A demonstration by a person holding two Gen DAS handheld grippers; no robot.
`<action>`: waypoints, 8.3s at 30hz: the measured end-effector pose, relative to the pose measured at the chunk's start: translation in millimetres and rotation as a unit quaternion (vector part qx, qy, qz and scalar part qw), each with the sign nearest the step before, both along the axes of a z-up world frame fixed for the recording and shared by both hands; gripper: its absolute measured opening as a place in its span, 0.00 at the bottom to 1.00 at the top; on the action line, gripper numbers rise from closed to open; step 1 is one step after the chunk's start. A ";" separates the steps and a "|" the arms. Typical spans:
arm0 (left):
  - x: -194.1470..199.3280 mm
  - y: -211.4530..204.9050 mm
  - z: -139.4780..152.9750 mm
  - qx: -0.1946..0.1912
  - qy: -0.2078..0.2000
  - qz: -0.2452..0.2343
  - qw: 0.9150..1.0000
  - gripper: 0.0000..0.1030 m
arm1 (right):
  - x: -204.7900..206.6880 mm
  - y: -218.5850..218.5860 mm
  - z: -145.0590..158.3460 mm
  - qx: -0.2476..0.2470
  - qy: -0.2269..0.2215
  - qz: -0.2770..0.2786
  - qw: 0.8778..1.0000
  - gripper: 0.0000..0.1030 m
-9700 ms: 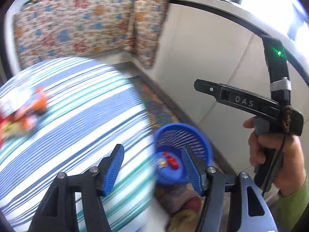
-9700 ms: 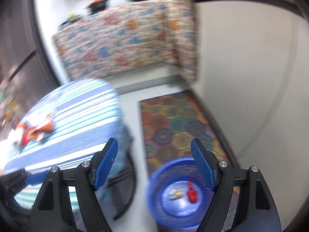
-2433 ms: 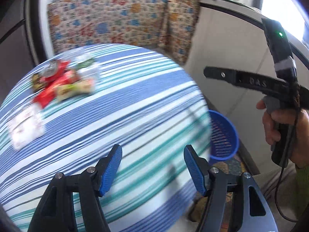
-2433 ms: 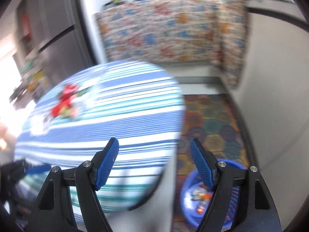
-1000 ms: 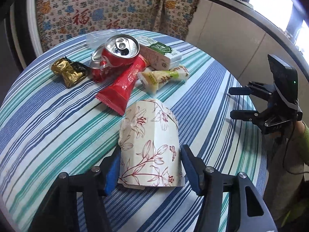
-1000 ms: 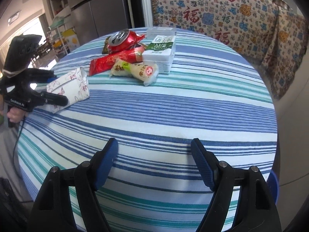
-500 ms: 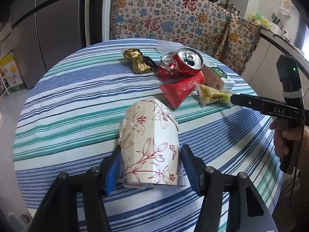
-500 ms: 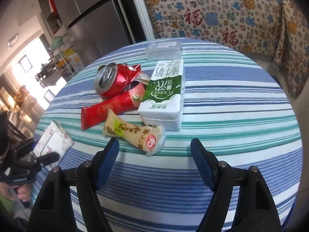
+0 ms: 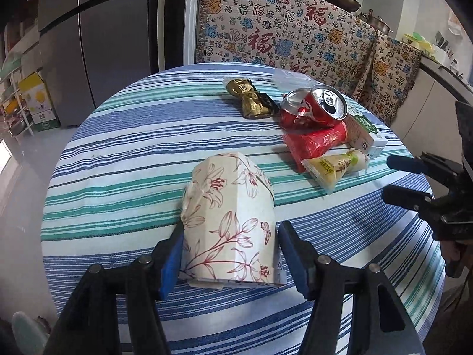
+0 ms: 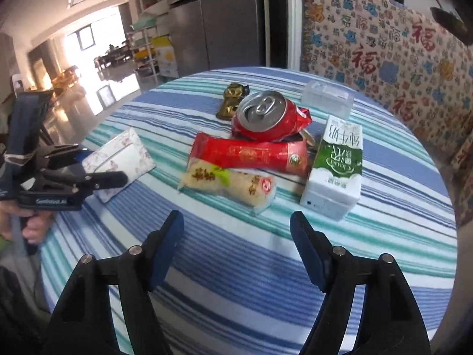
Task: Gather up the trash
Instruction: 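Grasp the floral paper cup with the left gripper while the right gripper grasps the yellow snack bag, then carry the paper cup and snack bag over the wastebasket with both tools, then open both grippers to drop the cup and snack bag into the wastebasket, then move both tools back over the table toward the red snack stick, then grasp the red snack stick with the left gripper while the right gripper grasps the milk carton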
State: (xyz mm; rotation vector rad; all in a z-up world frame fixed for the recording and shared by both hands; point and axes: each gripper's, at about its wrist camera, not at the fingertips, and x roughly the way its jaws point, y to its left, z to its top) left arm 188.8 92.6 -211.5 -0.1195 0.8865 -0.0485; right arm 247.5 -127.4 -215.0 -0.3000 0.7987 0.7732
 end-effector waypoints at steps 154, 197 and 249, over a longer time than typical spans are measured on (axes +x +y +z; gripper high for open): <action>-18.8 -320.5 25.0 -0.018 -0.003 -0.255 0.967 0.73 | -64.1 -366.8 41.7 0.052 -0.039 -0.410 0.910 0.80; 116.0 -84.1 -11.6 0.061 0.009 -0.180 0.982 0.94 | -5.1 -107.0 -32.0 -0.049 0.032 -0.203 0.978 1.00; -16.0 -18.7 3.7 0.037 0.017 0.046 0.998 0.23 | 100.1 -84.5 -21.4 -0.030 0.045 -0.213 0.976 0.52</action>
